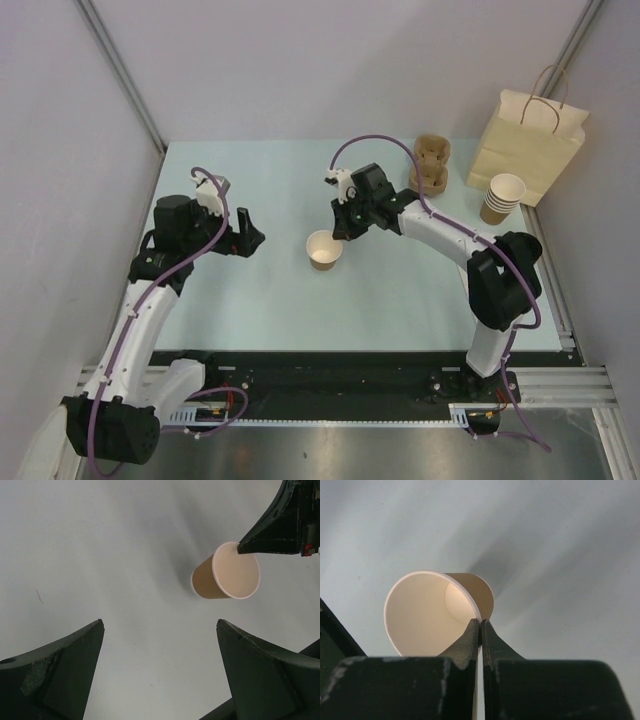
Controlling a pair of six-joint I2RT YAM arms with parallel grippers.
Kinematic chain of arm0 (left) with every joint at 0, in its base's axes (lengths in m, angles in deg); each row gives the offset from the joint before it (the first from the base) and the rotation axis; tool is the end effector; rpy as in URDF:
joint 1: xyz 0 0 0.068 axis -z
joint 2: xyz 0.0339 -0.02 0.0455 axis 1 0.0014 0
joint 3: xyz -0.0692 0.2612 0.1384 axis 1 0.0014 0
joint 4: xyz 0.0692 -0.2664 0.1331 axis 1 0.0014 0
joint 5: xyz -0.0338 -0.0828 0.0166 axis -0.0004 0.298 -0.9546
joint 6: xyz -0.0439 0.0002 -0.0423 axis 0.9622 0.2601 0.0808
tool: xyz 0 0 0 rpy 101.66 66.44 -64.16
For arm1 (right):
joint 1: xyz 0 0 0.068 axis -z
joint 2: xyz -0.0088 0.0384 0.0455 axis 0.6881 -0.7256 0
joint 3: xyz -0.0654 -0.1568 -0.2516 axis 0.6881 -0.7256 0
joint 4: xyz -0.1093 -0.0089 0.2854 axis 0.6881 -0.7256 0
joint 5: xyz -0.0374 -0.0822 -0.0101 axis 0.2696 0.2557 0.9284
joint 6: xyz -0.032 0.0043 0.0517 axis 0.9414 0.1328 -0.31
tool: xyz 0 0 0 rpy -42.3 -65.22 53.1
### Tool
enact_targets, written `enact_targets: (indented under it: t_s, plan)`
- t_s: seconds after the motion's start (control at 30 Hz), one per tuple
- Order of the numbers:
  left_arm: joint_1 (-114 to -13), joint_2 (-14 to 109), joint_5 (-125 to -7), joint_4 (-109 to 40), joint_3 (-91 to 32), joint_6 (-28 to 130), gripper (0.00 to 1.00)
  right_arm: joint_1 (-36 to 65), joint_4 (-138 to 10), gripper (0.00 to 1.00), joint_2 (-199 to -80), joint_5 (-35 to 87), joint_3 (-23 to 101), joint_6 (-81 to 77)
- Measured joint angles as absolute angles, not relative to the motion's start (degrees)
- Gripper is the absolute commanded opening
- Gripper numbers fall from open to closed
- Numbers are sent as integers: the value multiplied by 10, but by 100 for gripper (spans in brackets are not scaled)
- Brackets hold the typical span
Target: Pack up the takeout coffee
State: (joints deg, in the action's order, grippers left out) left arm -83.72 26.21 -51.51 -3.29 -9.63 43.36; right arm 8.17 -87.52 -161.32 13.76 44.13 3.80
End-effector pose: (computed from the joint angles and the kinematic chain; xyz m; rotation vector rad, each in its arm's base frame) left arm 0.2368 -0.0435 0.3455 0.2885 2.0815 -0.5194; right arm 0.3664 0.2784 0.2624 -0.8782 2.2750 0.7037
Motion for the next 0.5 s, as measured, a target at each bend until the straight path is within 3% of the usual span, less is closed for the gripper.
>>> enact_targets:
  t_s: [0.37, 0.5]
  plan:
    - [-837, 272, -511, -34, -96, 434, 99, 81, -846, 0, -1642, 145, 430, 60]
    - [-837, 272, -511, -34, -96, 434, 100, 80, -841, 10, -1645, 148, 428, 62]
